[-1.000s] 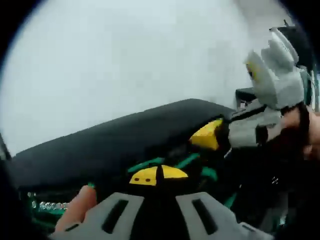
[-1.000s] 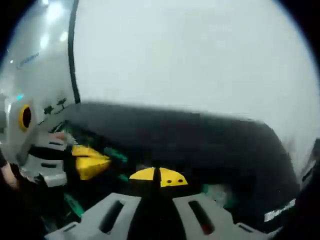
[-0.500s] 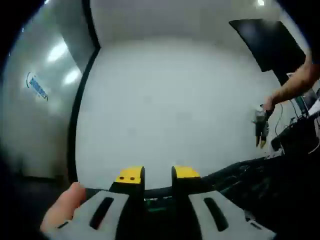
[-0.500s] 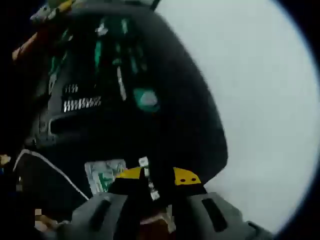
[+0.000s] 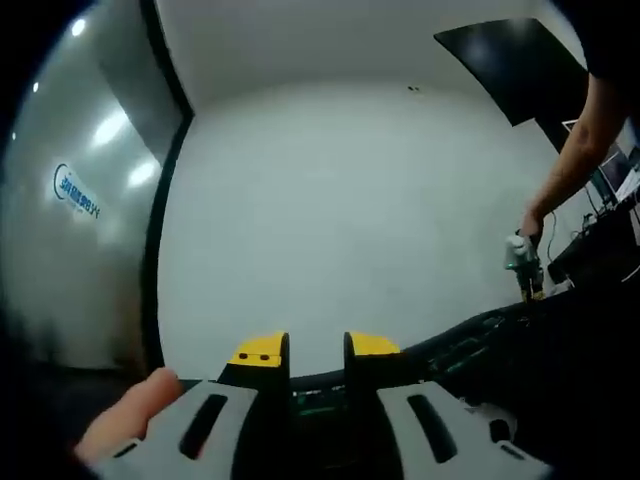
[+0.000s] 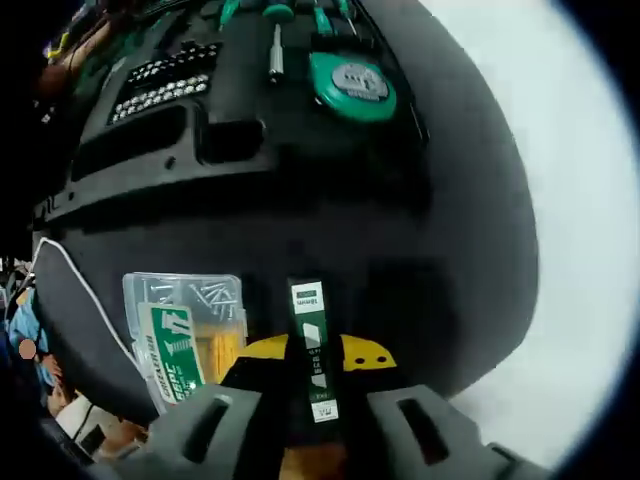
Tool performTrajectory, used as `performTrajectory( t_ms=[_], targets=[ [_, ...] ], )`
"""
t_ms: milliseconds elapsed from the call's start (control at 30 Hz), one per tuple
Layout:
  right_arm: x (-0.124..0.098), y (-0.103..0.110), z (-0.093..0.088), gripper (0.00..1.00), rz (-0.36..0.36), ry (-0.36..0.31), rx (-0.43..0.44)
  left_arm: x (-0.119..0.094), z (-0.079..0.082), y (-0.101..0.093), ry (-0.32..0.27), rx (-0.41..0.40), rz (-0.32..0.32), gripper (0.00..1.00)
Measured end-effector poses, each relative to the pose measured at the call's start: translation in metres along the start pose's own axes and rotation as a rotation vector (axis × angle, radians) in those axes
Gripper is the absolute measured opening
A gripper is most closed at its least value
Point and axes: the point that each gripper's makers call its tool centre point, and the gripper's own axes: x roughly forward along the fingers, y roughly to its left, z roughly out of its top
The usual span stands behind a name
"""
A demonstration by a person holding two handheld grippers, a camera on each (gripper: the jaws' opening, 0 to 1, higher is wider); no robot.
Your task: Pick up the tools and put them into their designated positions in the toolbox.
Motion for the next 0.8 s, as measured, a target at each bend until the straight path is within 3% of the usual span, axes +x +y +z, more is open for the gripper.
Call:
performTrajectory(
  t_ms=[33, 133, 233, 333, 367, 400, 433, 467, 500, 533, 567, 600, 700, 767, 800],
  targets=[
    [-0.007, 0.0, 0.002, 0.13, -0.005, -0.007, -0.007, 0.0, -0.001, 0.0, 0.006, 0.0, 0.004, 0.19],
    [-0.034, -0.005, 0.029, 0.13, -0.048, -0.122, 0.057, 0.001, -0.003, 0.001, 0.014, -0.003, 0.001, 0.19],
    [-0.061, 0.014, 0.076, 0.13, -0.045, -0.244, 0.001, 0.002, -0.007, 0.005, 0.028, -0.03, 0.01, 0.19],
    [-0.087, 0.045, 0.136, 0.13, -0.03, -0.342, -0.061, 0.002, -0.007, 0.009, 0.025, -0.042, 0.021, 0.17],
    [-0.094, 0.051, 0.147, 0.11, -0.037, -0.332, -0.099, 0.002, -0.007, 0.009, 0.029, -0.046, 0.022, 0.17],
    [-0.103, 0.062, 0.167, 0.0, 0.007, -0.342, -0.121, 0.002, -0.008, 0.009, 0.031, -0.048, 0.023, 0.17],
    [-0.113, 0.068, 0.192, 0.0, 0.012, -0.408, -0.186, 0.002, -0.008, 0.009, 0.031, -0.05, 0.023, 0.17],
    [-0.119, 0.083, 0.219, 0.0, 0.036, -0.447, -0.133, 0.002, -0.007, 0.009, 0.031, -0.051, 0.023, 0.17],
    [-0.119, 0.095, 0.232, 0.0, 0.055, -0.445, -0.141, 0.003, -0.008, 0.009, 0.032, -0.05, 0.023, 0.16],
    [-0.116, 0.105, 0.238, 0.0, 0.064, -0.402, -0.173, 0.004, -0.009, 0.008, 0.036, -0.045, 0.023, 0.16],
    [-0.111, 0.104, 0.237, 0.0, 0.018, -0.31, -0.299, 0.004, -0.01, 0.008, 0.04, -0.044, 0.022, 0.16],
    [-0.113, 0.102, 0.241, 0.0, 0.002, -0.305, -0.322, 0.004, -0.01, 0.007, 0.043, -0.043, 0.021, 0.16],
    [-0.119, 0.085, 0.237, 0.0, -0.034, -0.302, -0.137, 0.005, -0.013, 0.006, 0.056, -0.045, 0.012, 0.16],
    [-0.119, 0.092, 0.238, 0.01, 0.017, -0.356, 0.019, 0.006, -0.014, 0.006, 0.065, -0.051, 0.008, 0.15],
    [-0.116, 0.095, 0.238, 0.04, 0.023, -0.361, 0.038, 0.007, -0.015, 0.006, 0.066, -0.053, 0.008, 0.15]
  ],
)
